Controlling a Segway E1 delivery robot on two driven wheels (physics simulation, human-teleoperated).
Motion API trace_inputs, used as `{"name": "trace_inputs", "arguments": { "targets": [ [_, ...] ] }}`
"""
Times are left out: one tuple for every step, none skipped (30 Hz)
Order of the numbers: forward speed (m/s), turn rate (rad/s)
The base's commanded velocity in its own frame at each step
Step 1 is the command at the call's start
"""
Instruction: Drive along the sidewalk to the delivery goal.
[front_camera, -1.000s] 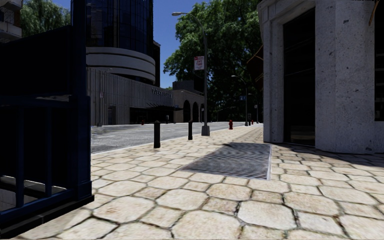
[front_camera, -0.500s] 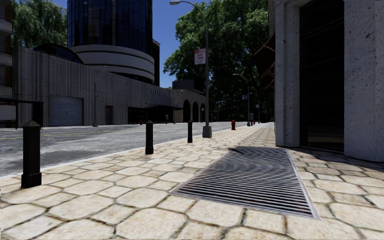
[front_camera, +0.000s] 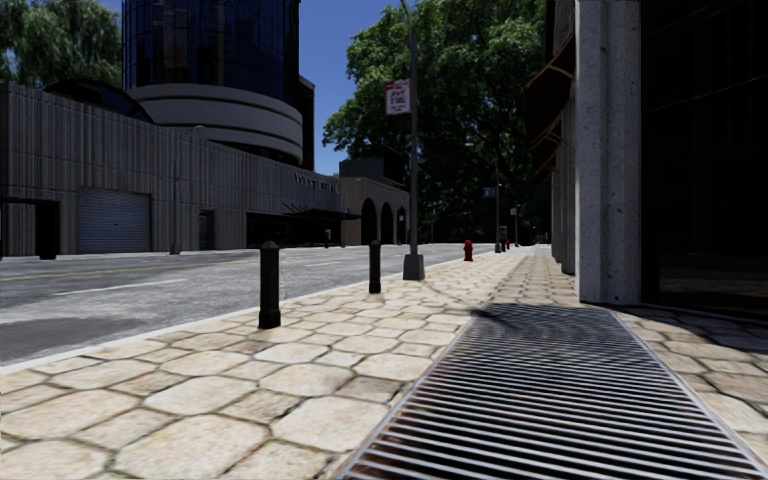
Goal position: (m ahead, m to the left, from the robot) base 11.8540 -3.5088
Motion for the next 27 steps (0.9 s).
{"name": "trace_inputs", "arguments": {
  "targets": [
    [2.0, -0.28],
    [2.0, -0.29],
    [2.0, -0.29],
    [2.0, -0.39],
    [2.0, -0.49],
    [2.0, -0.51],
    [2.0, -0.51],
    [2.0, -0.52],
    [2.0, -0.52],
    [2.0, -0.52],
    [2.0, -0.52],
    [2.0, -0.52],
    [2.0, -0.33],
    [2.0, 0.0],
    [2.0, 0.0],
    [2.0, 0.0],
    [2.0, 0.0],
    [2.0, 0.0],
    [2.0, 0.0],
    [2.0, 0.0],
    [2.0, 0.0],
    [2.0, 0.0],
    [2.0, 0.0],
    [2.0, 0.0],
    [2.0, -0.03],
    [2.0, -0.11],
    [2.0, -0.28]
  ]
}}
